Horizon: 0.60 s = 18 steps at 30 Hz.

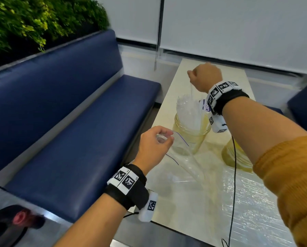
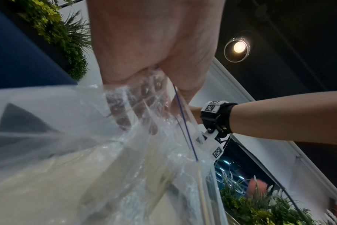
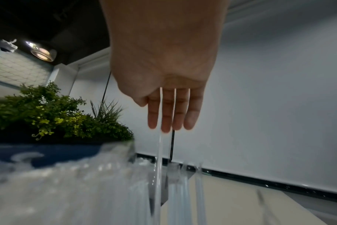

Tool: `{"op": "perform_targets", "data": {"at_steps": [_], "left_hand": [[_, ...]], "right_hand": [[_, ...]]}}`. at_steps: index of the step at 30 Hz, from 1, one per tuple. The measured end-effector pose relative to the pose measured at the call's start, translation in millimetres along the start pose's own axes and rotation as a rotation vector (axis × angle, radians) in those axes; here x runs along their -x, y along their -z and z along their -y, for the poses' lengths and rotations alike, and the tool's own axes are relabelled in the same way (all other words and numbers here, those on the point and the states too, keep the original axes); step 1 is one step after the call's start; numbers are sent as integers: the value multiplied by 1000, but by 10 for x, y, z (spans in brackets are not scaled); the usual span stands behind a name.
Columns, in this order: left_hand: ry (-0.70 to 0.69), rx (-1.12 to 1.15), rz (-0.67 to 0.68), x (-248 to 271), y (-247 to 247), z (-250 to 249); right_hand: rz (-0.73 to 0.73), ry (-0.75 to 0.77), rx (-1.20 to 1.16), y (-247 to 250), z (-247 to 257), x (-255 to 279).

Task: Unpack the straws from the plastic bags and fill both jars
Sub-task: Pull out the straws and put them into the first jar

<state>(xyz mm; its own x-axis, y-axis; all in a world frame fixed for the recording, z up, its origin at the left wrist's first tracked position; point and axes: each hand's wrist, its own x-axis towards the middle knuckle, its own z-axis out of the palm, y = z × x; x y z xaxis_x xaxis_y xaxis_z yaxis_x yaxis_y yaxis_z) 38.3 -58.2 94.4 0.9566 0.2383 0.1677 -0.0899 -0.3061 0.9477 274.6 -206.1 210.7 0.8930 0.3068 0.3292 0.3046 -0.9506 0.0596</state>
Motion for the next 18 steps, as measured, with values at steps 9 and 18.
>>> {"op": "perform_targets", "data": {"at_steps": [9,18], "left_hand": [[3,36,36,-82,-65,-27],[0,78,78,-192,-149,-87]], "right_hand": [[191,23,-28,-190,-59,230],[-91,3,-436,-350,-129,966]]}}
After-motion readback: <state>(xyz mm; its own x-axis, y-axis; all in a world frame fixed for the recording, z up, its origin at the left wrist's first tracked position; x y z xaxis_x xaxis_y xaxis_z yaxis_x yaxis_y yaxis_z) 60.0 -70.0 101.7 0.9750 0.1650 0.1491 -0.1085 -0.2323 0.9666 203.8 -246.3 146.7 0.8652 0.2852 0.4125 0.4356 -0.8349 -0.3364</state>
